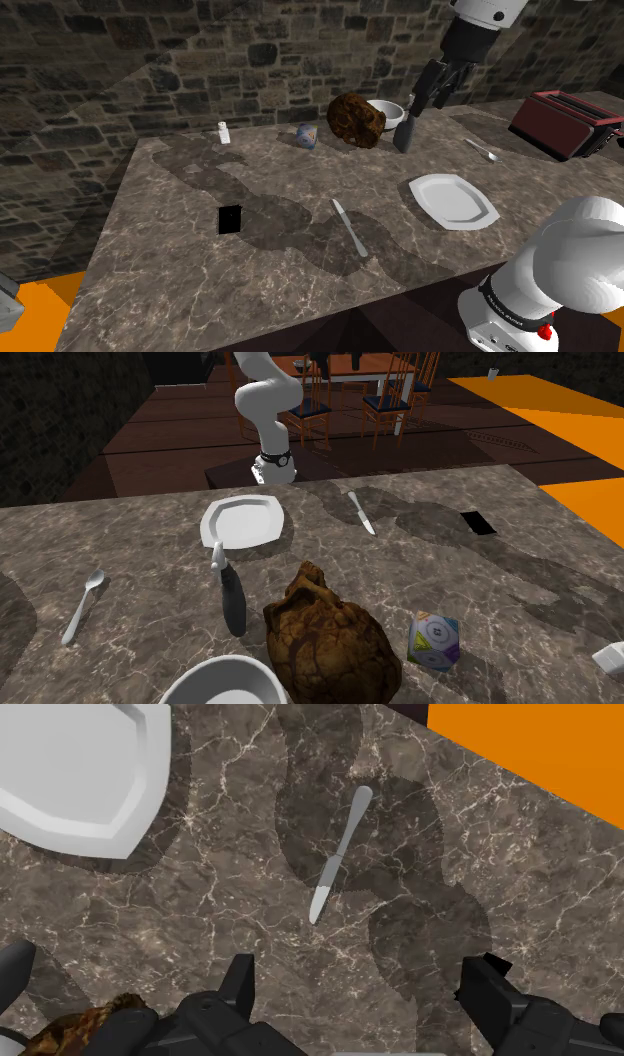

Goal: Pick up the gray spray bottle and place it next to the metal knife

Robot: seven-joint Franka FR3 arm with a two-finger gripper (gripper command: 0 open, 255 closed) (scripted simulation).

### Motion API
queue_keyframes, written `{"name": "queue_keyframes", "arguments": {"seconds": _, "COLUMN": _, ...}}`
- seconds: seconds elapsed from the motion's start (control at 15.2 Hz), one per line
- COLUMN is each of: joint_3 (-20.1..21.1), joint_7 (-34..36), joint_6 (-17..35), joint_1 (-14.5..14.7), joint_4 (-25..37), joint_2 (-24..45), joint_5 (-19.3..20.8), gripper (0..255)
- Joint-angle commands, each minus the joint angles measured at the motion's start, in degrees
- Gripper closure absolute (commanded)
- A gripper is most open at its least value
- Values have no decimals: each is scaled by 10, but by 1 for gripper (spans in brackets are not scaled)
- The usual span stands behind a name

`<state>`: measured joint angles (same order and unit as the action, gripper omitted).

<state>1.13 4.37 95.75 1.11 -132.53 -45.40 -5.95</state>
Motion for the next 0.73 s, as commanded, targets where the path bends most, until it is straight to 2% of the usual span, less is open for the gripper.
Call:
{"name": "queue_keyframes", "arguments": {"seconds": 0.0, "joint_3": 0, "joint_7": 0, "joint_6": 0, "joint_1": 0, "joint_4": 0, "joint_2": 0, "joint_5": 0, "gripper": 0}}
{"name": "queue_keyframes", "arguments": {"seconds": 0.66, "joint_3": -77, "joint_7": -66, "joint_6": 77, "joint_1": -44, "joint_4": 38, "joint_2": 137, "joint_5": 48, "gripper": 0}}
